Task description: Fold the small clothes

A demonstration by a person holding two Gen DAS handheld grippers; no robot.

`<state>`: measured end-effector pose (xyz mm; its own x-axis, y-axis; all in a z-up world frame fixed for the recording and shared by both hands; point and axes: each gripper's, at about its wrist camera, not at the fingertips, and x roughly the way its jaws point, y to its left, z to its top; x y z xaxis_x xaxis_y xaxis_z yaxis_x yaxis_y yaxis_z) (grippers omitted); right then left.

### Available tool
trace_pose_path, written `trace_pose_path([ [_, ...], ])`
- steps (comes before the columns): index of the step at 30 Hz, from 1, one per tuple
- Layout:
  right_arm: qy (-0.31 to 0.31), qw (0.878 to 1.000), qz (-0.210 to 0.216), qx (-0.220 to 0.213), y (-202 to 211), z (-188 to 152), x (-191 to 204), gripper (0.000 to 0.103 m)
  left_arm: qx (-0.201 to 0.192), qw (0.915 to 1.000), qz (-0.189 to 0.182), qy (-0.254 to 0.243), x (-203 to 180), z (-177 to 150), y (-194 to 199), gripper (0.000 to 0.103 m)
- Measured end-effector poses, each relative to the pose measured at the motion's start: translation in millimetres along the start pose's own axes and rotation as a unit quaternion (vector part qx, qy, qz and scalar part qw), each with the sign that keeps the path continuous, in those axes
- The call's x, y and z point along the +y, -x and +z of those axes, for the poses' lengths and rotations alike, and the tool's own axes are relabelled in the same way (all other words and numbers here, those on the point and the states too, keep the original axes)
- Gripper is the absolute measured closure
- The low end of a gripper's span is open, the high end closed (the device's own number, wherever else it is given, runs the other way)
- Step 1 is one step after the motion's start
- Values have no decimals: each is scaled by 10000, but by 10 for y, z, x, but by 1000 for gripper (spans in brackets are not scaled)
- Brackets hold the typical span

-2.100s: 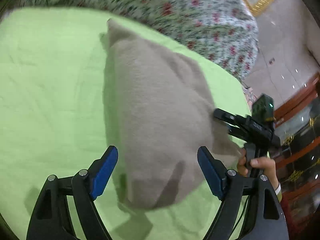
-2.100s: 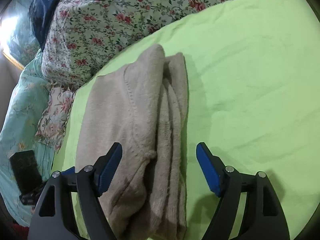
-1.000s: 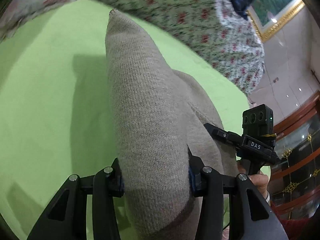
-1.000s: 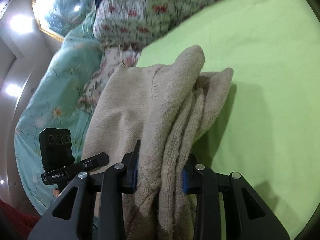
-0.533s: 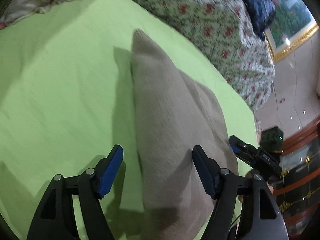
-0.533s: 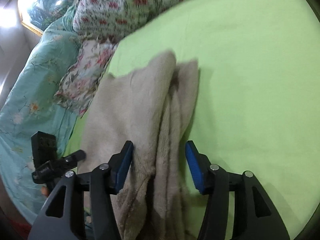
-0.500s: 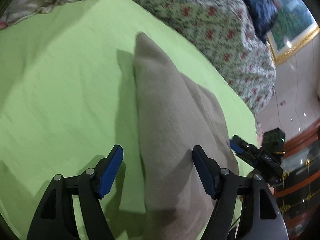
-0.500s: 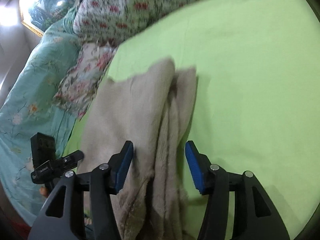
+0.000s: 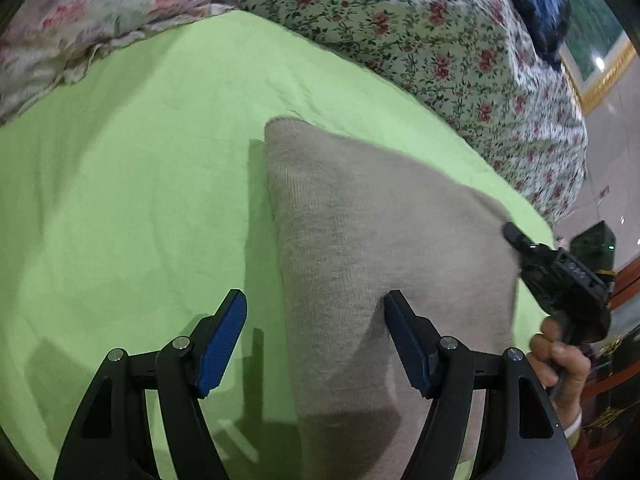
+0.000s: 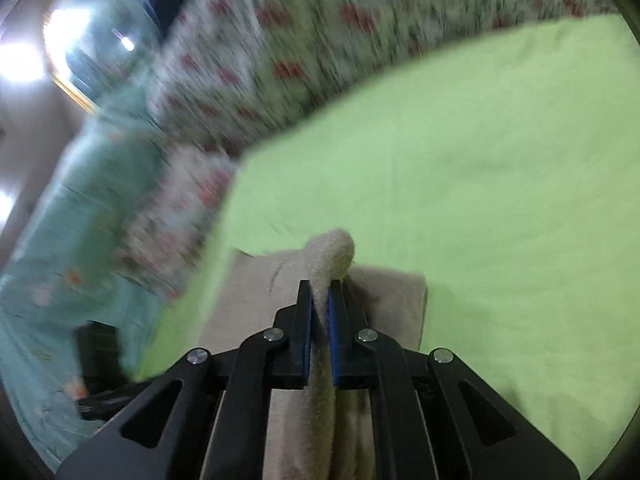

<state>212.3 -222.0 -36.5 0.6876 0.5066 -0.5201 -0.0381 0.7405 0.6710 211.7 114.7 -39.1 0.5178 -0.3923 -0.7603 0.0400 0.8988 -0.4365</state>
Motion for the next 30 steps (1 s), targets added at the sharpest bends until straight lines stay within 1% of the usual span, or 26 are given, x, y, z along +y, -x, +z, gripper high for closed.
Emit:
trace_pose_path([
  [1,-103,9999,-37,-68,38,-16,-70,95,51,10000,-56,-15,-18,0,-37,31],
  [2,-177,9998,-75,-25,23,-30,-130,95,73,10000,-42,-27,-25,-10,-62,31],
  [3,-268,9995,-117,100,-33,-46,-204,95,77,9999,55,-71,-47,-15,-89,31],
  [5,-539,9977,-56,397,-185,-89,-348,95,94,9995,259,-172,-63,-41,-125,31],
  [6,-606,9969,-74,486,-240,-103,-374,91,106,9994,268,-170,-53,-52,-119,30],
  [8,-681,9957,-170,599,-279,-135,-362,91,119,9996,231,-135,-24,-83,-50,30],
  [11,-546,9970,-205,507,-124,-173,-222,90,27,9991,300,-293,-46,-201,167,31],
  [13,-357,9978,-300,466,71,-246,-97,88,-118,9979,391,-497,-85,-377,376,31],
  [14,-299,9981,-291,449,162,-289,-65,85,-210,9973,437,-545,-93,-472,479,31],
  [15,-228,9984,-281,439,266,-348,-33,80,-318,9968,476,-567,-90,-581,586,31],
  [16,-125,9986,-282,423,379,-421,16,76,-430,9963,426,-608,-83,-746,721,31],
  [18,74,9985,-347,405,596,-621,109,60,-469,9960,399,-652,-60,-964,856,31],
  [22,216,9979,-312,534,883,-1047,187,58,-537,9949,440,-727,-27,-1494,1054,31],
  [25,340,9976,-240,546,1002,-1305,215,58,-559,9941,444,-817,-14,-1745,1053,31],
  [28,510,9961,-296,652,1023,-1506,248,58,-412,9937,482,-921,-45,-1836,917,31],
  [30,586,9951,-329,724,996,-1568,268,58,-426,9924,547,-1020,-85,-1847,833,31],
])
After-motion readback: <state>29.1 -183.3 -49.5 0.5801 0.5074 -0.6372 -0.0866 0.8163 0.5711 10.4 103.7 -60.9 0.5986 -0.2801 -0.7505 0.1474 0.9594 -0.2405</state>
